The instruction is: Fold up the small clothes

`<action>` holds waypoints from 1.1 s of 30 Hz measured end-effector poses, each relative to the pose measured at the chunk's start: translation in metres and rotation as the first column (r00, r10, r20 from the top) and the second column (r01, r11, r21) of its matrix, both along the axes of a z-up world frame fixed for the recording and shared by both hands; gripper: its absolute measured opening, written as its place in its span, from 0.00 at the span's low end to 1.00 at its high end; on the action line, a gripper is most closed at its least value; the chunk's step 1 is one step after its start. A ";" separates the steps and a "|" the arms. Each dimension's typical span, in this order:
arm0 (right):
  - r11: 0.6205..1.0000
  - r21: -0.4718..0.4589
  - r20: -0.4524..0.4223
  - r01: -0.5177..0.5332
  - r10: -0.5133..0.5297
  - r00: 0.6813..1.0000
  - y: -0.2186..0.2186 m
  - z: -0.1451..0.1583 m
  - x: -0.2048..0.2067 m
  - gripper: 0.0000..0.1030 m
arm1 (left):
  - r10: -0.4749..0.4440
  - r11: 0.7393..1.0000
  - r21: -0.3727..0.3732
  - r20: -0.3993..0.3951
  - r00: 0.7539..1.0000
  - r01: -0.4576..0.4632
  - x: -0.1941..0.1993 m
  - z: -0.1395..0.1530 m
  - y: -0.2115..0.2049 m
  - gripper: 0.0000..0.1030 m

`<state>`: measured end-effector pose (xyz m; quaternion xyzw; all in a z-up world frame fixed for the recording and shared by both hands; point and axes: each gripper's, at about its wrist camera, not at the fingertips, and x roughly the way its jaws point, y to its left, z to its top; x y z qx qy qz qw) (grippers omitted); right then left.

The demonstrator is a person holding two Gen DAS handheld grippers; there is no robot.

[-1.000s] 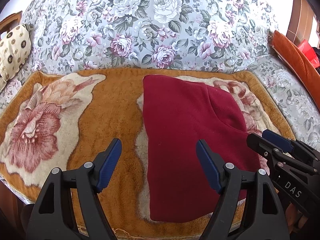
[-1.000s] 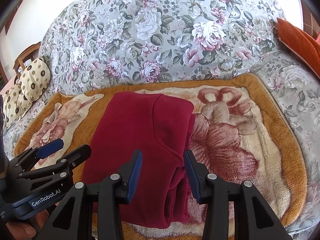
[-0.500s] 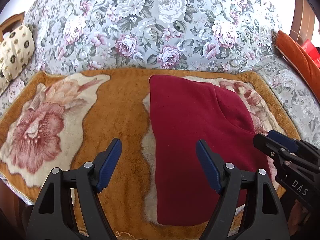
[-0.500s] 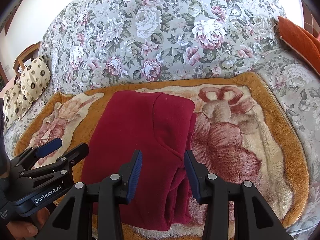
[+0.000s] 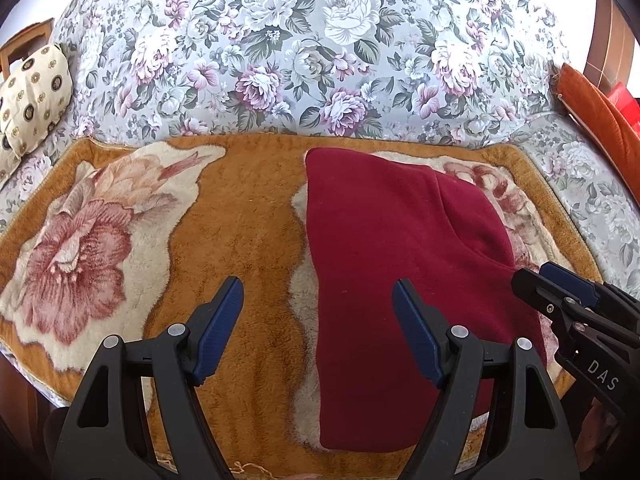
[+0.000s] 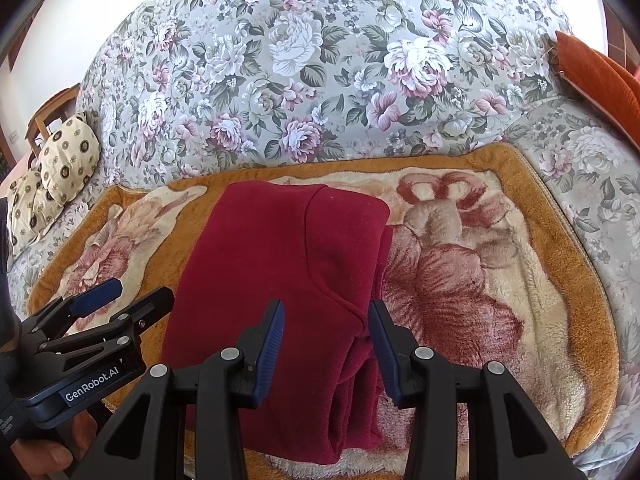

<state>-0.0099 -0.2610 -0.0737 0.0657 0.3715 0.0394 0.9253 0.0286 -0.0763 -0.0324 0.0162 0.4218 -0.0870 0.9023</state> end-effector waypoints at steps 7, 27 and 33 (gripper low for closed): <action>1.000 0.002 -0.002 0.002 -0.002 1.000 0.000 0.000 0.000 0.40 | -0.002 1.000 0.001 0.001 1.000 0.002 0.000 0.000 0.000 0.75; 1.000 -0.009 0.006 0.000 0.000 1.000 -0.002 0.003 0.003 0.40 | -0.001 1.000 -0.001 -0.003 1.000 0.001 0.003 0.000 0.006 0.75; 1.000 -0.012 0.004 -0.002 0.002 1.000 -0.002 0.003 0.003 0.40 | 0.001 1.000 -0.003 0.000 1.000 -0.001 0.003 -0.001 0.010 0.75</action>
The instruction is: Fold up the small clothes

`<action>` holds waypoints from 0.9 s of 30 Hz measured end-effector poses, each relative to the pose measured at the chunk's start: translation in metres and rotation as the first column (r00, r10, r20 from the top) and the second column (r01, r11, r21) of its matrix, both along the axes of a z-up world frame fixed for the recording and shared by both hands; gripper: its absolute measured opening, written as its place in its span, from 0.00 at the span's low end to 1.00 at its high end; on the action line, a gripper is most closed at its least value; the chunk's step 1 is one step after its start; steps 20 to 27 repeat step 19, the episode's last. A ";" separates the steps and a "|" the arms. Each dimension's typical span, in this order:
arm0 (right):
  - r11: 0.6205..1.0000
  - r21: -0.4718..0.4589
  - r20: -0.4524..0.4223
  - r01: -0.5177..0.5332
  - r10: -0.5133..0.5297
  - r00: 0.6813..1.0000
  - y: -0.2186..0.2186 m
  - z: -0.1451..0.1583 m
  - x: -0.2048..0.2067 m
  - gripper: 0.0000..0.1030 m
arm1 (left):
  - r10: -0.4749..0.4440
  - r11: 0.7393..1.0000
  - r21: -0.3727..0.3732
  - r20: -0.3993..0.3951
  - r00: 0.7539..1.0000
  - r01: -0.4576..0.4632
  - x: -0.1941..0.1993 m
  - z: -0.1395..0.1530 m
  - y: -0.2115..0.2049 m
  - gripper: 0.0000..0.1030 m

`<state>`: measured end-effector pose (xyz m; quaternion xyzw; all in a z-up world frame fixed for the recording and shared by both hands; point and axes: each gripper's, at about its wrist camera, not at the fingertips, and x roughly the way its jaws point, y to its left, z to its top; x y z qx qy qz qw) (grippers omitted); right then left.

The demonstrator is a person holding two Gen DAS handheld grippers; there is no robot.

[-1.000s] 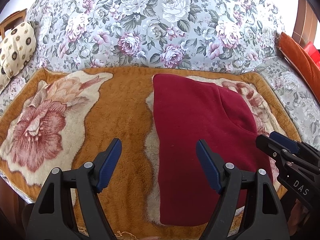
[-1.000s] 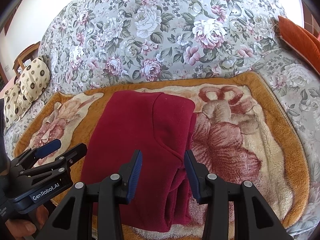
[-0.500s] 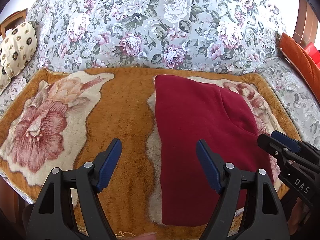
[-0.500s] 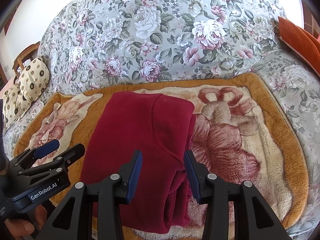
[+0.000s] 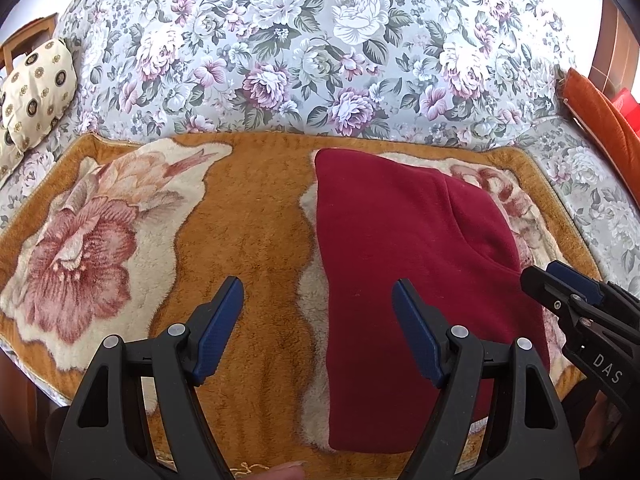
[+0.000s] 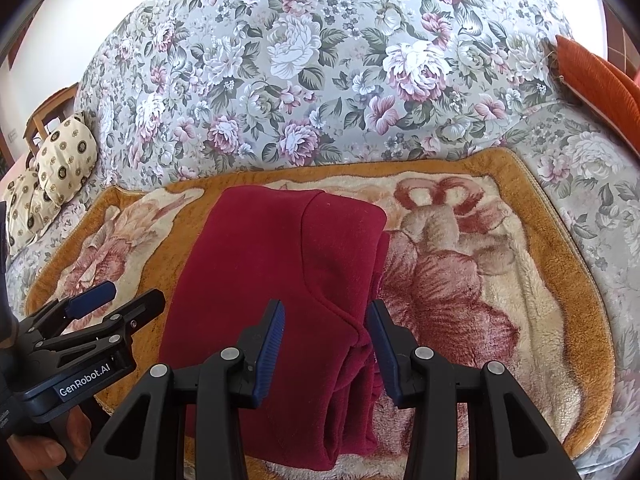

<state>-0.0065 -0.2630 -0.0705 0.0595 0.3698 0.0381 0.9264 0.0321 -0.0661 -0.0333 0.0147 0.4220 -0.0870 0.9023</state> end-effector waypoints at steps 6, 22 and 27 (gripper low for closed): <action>1.000 0.002 -0.002 -0.002 0.002 1.000 0.001 -0.001 0.000 0.40 | 0.003 1.000 -0.002 -0.001 1.000 -0.003 0.000 -0.001 0.003 0.75; 1.000 0.003 -0.001 -0.006 0.006 1.000 0.000 -0.002 0.002 0.40 | -0.016 1.000 0.022 0.058 0.998 0.015 -0.005 0.005 -0.003 0.75; 1.000 0.003 -0.001 -0.006 0.006 1.000 0.000 -0.002 0.002 0.40 | -0.016 1.000 0.022 0.058 0.998 0.015 -0.005 0.005 -0.003 0.75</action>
